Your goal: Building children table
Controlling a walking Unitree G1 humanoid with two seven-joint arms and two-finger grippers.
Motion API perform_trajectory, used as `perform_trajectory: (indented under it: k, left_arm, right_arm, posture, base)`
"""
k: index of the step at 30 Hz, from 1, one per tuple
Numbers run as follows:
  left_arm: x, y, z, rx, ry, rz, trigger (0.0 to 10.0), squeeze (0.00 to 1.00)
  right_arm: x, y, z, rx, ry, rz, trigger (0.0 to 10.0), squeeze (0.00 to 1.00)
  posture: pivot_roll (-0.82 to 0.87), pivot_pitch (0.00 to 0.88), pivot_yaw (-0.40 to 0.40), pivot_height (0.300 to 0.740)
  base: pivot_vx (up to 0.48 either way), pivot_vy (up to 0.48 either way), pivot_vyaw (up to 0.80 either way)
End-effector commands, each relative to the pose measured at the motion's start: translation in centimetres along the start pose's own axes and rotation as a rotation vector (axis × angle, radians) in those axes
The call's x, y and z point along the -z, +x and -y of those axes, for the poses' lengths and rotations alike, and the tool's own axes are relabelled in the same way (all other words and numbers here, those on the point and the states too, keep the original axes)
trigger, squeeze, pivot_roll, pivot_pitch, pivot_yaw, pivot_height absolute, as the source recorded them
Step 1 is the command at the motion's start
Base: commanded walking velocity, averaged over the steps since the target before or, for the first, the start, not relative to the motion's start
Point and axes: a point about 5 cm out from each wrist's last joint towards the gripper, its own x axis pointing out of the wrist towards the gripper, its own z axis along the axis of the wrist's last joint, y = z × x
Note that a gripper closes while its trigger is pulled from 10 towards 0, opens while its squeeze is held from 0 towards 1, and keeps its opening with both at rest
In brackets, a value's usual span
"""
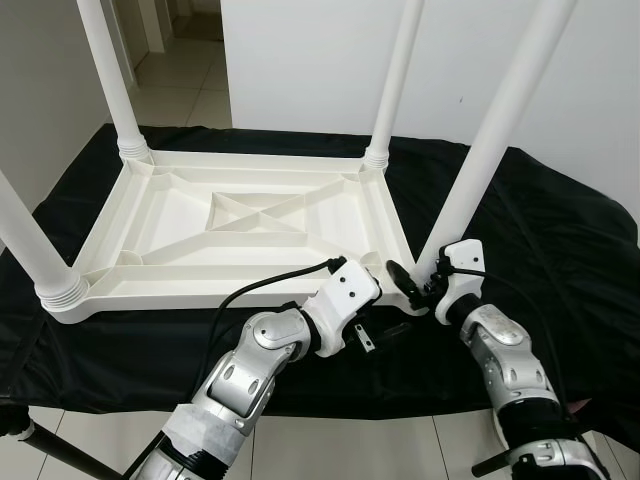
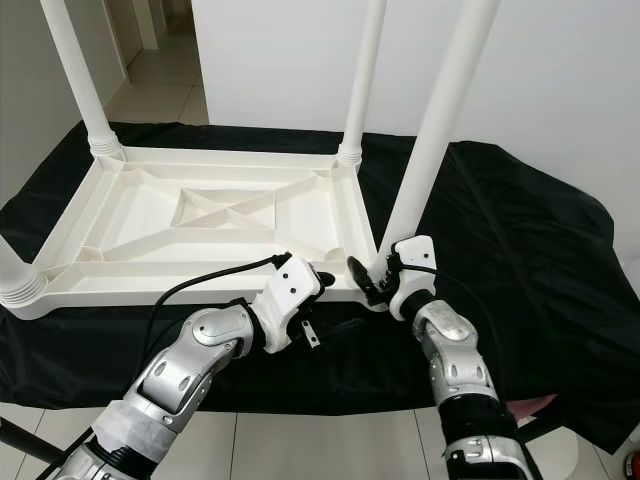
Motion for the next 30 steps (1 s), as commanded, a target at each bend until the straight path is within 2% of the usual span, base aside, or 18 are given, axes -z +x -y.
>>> perform_trajectory:
  k: [1, 11, 12, 13, 17, 20, 23, 29, 30]
  left_arm:
    - [-0.1, 0.0, -0.3, -0.030, 0.017, -0.007, 10.0, 0.00]
    - [-0.1, 0.0, -0.3, -0.032, 0.017, -0.008, 10.0, 0.00]
    - [-0.1, 0.0, -0.3, -0.031, 0.017, -0.007, 10.0, 0.00]
    - [-0.1, 0.0, -0.3, -0.031, 0.018, -0.007, 10.0, 0.00]
    - [-0.1, 0.0, -0.3, -0.029, 0.019, -0.007, 10.0, 0.00]
    - [-0.1, 0.1, -0.3, -0.028, 0.016, -0.006, 10.0, 0.00]
    - [-0.1, 0.0, -0.3, -0.028, 0.016, -0.006, 10.0, 0.00]
    - [0.0, 0.0, -0.2, -0.028, 0.016, -0.006, 10.0, 0.00]
    - [0.0, 0.0, -0.2, -0.028, 0.015, -0.007, 10.0, 0.00]
  right_arm:
    - [1.6, 0.1, -1.2, -0.074, 0.022, -0.064, 0.0, 0.00]
    - [2.4, -0.3, -0.8, -0.052, 0.034, -0.081, 0.0, 0.00]
    - [2.5, -0.3, -0.8, -0.043, 0.038, -0.084, 7.0, 0.00]
    - [2.5, -0.3, -0.7, -0.032, 0.045, -0.086, 10.0, 0.00]
    - [2.6, -0.4, -0.6, 0.002, 0.054, -0.087, 10.0, 0.00]
    - [2.9, -0.5, -0.4, 0.109, 0.061, -0.117, 10.0, 0.00]
    - [3.0, -0.5, -0.4, 0.133, 0.064, -0.123, 10.0, 0.00]
    - [2.7, -0.5, -0.9, 0.220, 0.099, -0.105, 10.0, 0.00]
    - [2.6, -0.5, -0.9, 0.271, 0.122, -0.102, 10.0, 0.00]
  posture:
    - [0.04, 0.050, -0.032, 0.740]
    - [0.03, 0.049, -0.030, 0.740]
    - [0.03, 0.049, -0.030, 0.740]
    - [0.03, 0.048, -0.031, 0.740]
    - [0.03, 0.048, -0.030, 0.740]
    - [0.03, 0.048, -0.031, 0.740]
    - [0.03, 0.047, -0.031, 0.740]
    - [0.03, 0.049, -0.030, 0.740]
    - [0.03, 0.049, -0.030, 0.740]
  base:
    - [0.000, 0.000, 0.00]
    - [0.000, 0.000, 0.00]
    - [0.000, 0.000, 0.00]
    - [0.000, 0.000, 0.00]
    - [0.000, 0.000, 0.00]
    - [0.000, 0.000, 0.00]
    - [0.000, 0.000, 0.00]
    - [0.000, 0.000, 0.00]
    - [0.000, 0.000, 0.00]
